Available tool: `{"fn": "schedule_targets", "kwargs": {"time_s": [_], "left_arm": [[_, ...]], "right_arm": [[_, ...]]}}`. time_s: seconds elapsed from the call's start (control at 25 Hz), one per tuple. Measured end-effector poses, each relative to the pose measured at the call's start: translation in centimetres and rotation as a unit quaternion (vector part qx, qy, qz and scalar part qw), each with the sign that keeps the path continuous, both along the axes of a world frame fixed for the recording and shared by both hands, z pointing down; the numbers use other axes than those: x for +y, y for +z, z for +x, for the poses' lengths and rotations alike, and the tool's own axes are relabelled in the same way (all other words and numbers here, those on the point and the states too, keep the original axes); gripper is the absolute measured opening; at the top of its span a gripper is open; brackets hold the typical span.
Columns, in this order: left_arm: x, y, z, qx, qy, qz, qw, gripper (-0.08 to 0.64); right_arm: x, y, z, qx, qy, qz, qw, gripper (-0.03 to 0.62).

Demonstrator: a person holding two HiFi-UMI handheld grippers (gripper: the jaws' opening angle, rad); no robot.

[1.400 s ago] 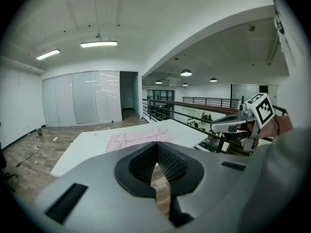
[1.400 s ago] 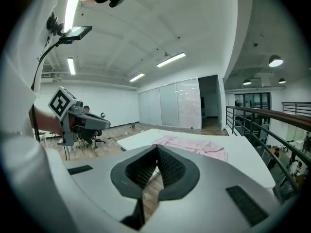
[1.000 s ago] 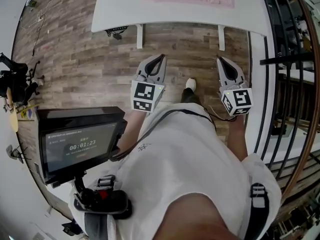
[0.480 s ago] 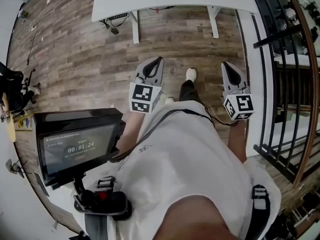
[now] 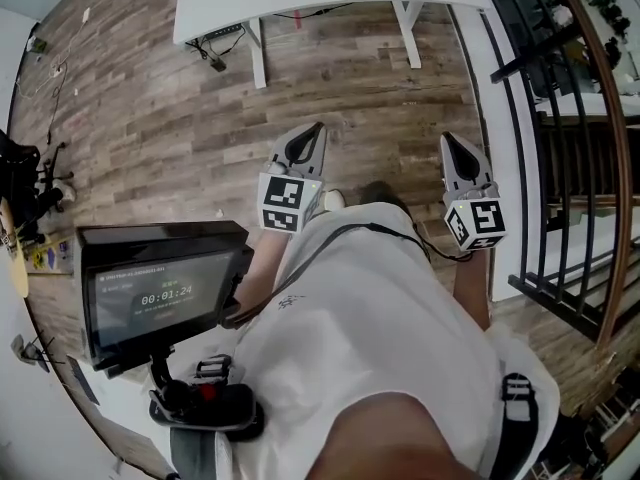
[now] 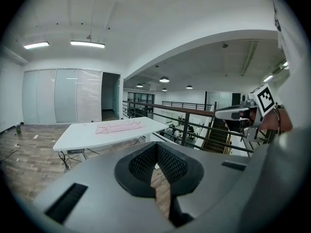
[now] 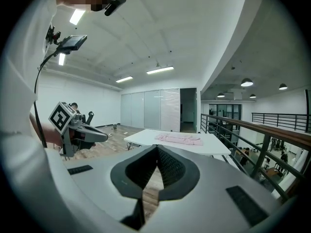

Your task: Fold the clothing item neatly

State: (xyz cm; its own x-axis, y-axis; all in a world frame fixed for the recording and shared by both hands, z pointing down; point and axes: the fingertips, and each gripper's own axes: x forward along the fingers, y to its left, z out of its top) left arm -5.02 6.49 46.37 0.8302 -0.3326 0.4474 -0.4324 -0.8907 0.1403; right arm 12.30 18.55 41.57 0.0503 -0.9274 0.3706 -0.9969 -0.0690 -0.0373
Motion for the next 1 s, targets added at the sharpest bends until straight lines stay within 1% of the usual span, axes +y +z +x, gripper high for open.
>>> {"fn": "schedule_targets", "kwargs": {"time_s": [0.16,0.36,0.52,0.72,1.0], "left_arm": [[1.0,-0.2,1.0,0.005,-0.006,-0.006,1.0,0.002],[2.4,-0.9,3.0,0.001,-0.012,0.004,0.9999,0.002],[5.3,-2.2,5.0,0.007,-0.021,0.005,0.9997,0.002],[9.7,-2.7,6.6,-0.001,-0.03,0.006,0.9995,0.002],[15.9,-3.3,6.7,-0.013,-0.058,0.011,0.9982,0.002]], "right_arm": [[0.8,-0.3,0.0,-0.007,-0.006,0.013,1.0,0.003],[2.4,0.0,0.9,-0.024,-0.022,0.012,0.999,0.003],[5.2,-0.5,2.2,-0.031,-0.04,0.01,0.999,0.003],[9.2,-0.5,3.6,-0.046,-0.058,0.013,0.997,0.003],[14.2,-0.3,3.1,-0.054,-0.107,0.023,0.992,0.003]]}}
